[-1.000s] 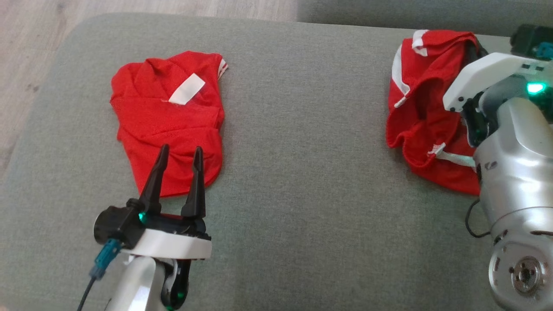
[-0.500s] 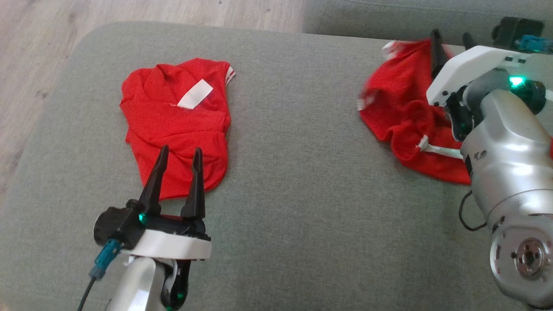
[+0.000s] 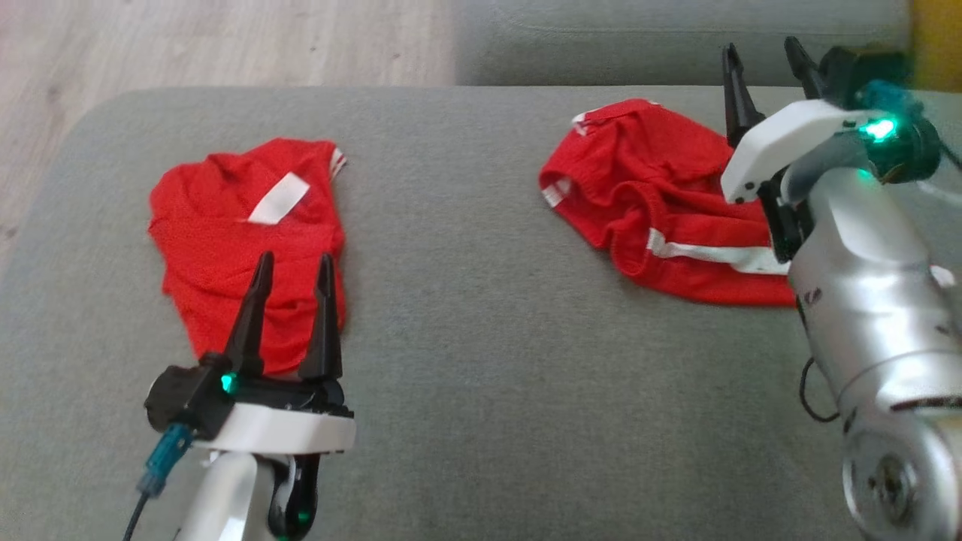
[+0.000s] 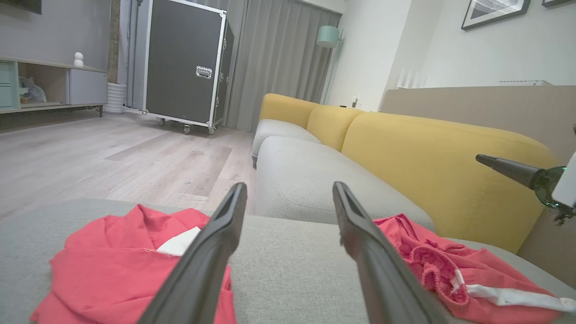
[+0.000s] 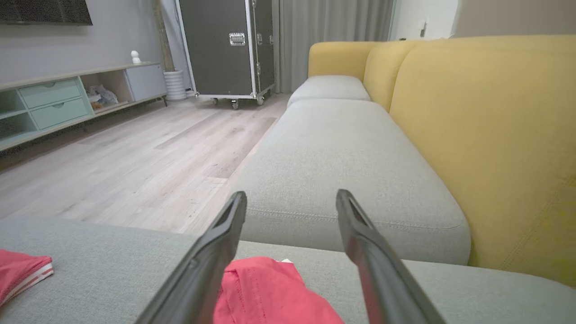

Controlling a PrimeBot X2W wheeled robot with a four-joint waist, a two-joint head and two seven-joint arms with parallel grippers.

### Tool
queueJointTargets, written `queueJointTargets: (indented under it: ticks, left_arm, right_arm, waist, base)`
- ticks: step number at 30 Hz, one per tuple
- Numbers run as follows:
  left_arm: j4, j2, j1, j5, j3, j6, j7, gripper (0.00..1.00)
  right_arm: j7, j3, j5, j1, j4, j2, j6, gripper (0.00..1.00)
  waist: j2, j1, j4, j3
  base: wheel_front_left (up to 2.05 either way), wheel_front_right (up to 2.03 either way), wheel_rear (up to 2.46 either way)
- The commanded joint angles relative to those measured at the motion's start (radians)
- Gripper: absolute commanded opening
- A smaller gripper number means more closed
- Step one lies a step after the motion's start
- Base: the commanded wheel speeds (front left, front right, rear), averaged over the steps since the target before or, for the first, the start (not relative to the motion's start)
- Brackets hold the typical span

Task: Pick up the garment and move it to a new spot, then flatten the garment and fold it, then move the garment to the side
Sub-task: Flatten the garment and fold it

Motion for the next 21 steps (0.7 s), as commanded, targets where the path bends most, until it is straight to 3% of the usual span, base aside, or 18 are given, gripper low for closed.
queueJointTargets:
  ticks: [1, 6, 12, 16, 21]
  left_arm:
    - [-0.041, 0.004, -0.009, -0.004, 0.040, 0.002, -0.006, 1.00]
    - [-0.058, 0.003, 0.001, 0.003, 0.045, 0.002, -0.006, 1.00]
    - [-0.072, 0.003, 0.012, 0.009, 0.036, 0.002, -0.006, 1.00]
    - [-0.071, 0.008, 0.012, 0.007, 0.022, 0.002, -0.006, 1.00]
    - [-0.071, 0.013, -0.007, 0.003, -0.005, 0.002, -0.006, 1.00]
  right_arm:
    - [-0.017, 0.046, 0.025, 0.026, -0.073, 0.021, -0.001, 1.00]
    - [-0.020, 0.113, 0.125, 0.231, -0.398, 0.021, -0.001, 1.00]
    - [-0.020, 0.137, 0.157, 0.529, -0.741, 0.021, -0.001, 1.00]
    - [-0.020, 0.146, 0.177, 0.646, -0.853, 0.021, -0.001, 1.00]
    - [-0.017, 0.144, 0.152, 0.671, -0.889, 0.021, -0.001, 1.00]
  waist:
    - [-0.0001, 0.0000, -0.031, -0.015]
    - [-0.0001, 0.0000, -0.078, -0.024]
    - [-0.0001, 0.0000, -0.112, -0.019]
    - [-0.0001, 0.0000, -0.120, -0.008]
    - [-0.0001, 0.0000, -0.101, 0.016]
  base:
    - [0.00, 0.00, 0.00]
    - [0.00, 0.00, 0.00]
    - [0.00, 0.00, 0.00]
    - [0.00, 0.00, 0.00]
    - [0.00, 0.00, 0.00]
